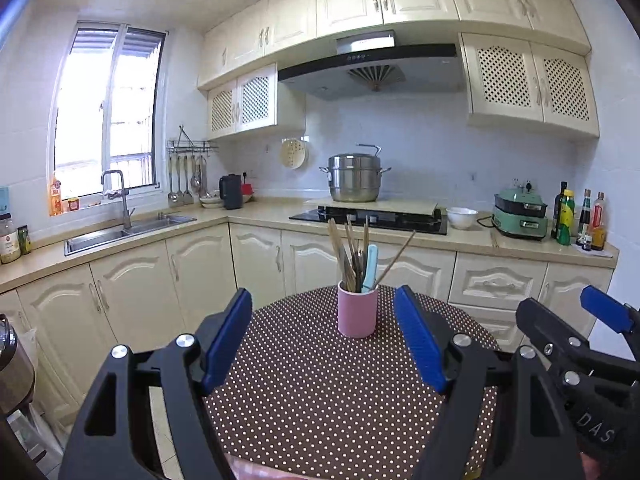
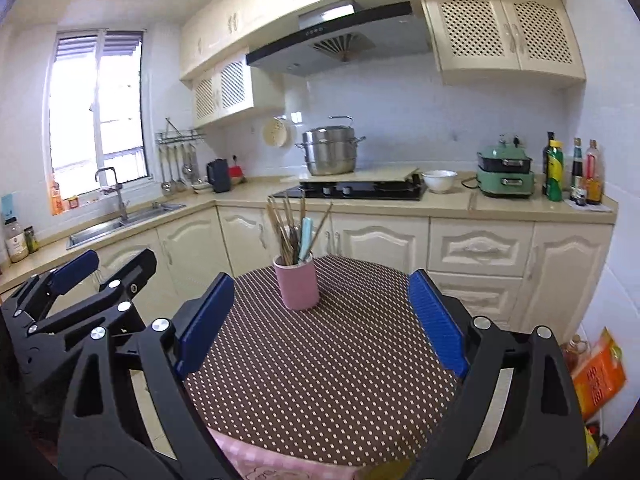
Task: Organize utensils
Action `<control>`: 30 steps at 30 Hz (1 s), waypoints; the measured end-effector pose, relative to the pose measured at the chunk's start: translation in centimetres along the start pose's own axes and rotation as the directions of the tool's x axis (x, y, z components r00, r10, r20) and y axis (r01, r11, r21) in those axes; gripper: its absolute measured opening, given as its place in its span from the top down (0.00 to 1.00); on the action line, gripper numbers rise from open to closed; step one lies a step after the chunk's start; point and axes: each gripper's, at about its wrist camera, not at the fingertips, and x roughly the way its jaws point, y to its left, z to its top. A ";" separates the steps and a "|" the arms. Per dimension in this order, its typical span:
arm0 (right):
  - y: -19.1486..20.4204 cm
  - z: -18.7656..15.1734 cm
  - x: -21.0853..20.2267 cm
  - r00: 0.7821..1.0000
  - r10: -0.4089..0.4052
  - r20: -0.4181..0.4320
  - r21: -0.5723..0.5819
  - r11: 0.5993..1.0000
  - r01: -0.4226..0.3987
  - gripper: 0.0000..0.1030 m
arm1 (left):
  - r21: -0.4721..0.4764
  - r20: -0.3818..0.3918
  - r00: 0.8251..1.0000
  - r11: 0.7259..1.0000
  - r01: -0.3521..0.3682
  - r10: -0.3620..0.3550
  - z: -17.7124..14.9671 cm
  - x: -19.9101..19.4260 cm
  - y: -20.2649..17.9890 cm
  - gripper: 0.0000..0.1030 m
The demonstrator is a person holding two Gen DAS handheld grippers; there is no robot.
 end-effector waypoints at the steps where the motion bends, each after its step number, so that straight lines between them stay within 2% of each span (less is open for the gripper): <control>1: 0.0 -0.3 0.0 1.000 -0.012 -0.014 0.002 1.000 0.012 0.15 | -0.002 -0.014 1.000 1.000 0.008 -0.008 -0.2 0.1 0.0 0.30; 7: -0.2 -1.1 -0.5 0.999 -0.032 -0.043 0.012 0.999 0.032 0.15 | -0.043 -0.069 0.993 0.995 0.092 -0.095 -1.4 0.7 0.7 0.30; 10: -0.3 -1.5 -0.5 0.998 -0.035 -0.059 0.019 0.999 0.036 0.15 | -0.038 -0.090 0.991 0.995 0.094 -0.097 -1.9 0.8 0.8 0.30; 14: -0.6 -2.1 -0.2 0.995 -0.021 -0.094 0.046 0.999 0.026 0.15 | -0.059 -0.139 0.981 0.990 0.126 -0.133 -2.7 1.4 1.0 0.30; 17: -0.8 -2.4 -0.1 0.993 -0.008 -0.116 0.066 0.998 0.016 0.15 | -0.052 -0.144 0.981 0.991 0.123 -0.130 -2.9 1.3 0.9 0.30; 30: -0.8 -2.5 -0.5 0.995 -0.010 -0.099 0.065 0.998 0.016 0.15 | -0.059 -0.134 0.983 0.991 0.122 -0.129 -3.1 1.0 1.0 0.30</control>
